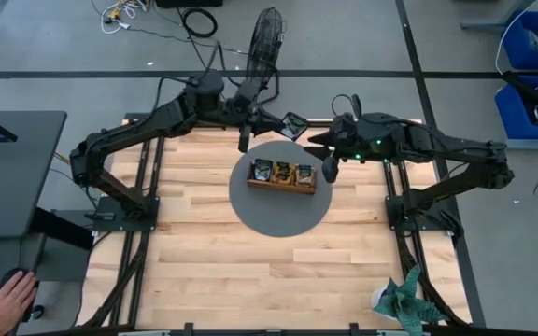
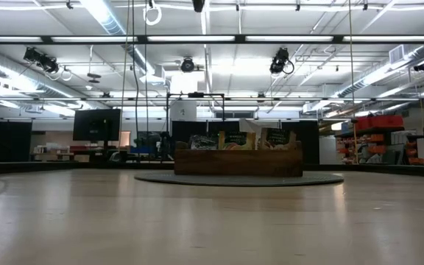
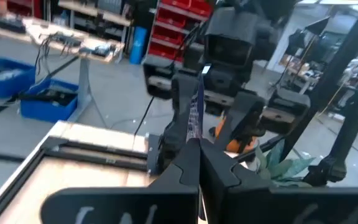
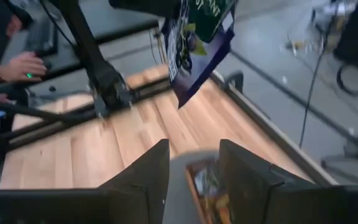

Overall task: Pick & Place Tea
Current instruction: Put the violet tea bag into the left section of the wooden organizer

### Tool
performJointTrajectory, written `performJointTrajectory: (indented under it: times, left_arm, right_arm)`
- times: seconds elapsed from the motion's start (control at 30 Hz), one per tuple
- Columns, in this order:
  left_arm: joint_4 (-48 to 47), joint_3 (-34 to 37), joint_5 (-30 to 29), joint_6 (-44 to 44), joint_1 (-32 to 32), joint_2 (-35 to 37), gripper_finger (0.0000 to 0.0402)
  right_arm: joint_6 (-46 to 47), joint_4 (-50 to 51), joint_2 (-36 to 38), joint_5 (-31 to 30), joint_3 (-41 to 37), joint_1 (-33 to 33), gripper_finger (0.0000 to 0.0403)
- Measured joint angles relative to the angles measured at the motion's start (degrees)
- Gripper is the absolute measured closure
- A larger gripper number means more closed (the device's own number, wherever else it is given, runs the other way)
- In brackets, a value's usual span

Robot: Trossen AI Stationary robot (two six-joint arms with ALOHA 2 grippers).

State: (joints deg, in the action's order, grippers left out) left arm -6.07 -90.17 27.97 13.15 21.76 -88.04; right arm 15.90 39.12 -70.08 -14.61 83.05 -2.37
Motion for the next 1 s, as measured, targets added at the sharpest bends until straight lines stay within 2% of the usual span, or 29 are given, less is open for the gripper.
performJointTrajectory:
  times: [0.17,0.37,0.6,0.73,0.9,1.0]
  left_arm:
    - [3.97,0.02,0.39,2.36,-0.2,1.35,0.0401]
    - [4.32,0.02,0.37,2.97,-0.81,1.5,0.0401]
    - [4.61,0.02,0.31,2.71,-1.79,1.5,0.0401]
    - [4.53,0.02,0.15,2.73,-1.79,1.5,0.0401]
    - [4.12,0.02,0.15,2.72,-1.79,1.5,0.0401]
    - [3.7,0.02,0.11,2.91,-1.79,1.5,0.0401]
  right_arm:
    - [-2.33,-6.13,0.0,0.02,-0.02,-0.6,0.0254]
    - [-5.7,-12.41,0.0,0.01,-0.09,-0.65,0.0254]
    - [-6.28,-14.08,-0.13,-0.87,-0.09,-0.65,0.0261]
    - [-6.71,-16.74,-1.1,0.68,-0.09,-0.65,0.0297]
    - [-6.87,-17.09,-1.99,2.95,-0.09,-0.6,0.0381]
    - [-6.88,-17.14,-1.97,2.81,-0.09,-0.18,0.0392]
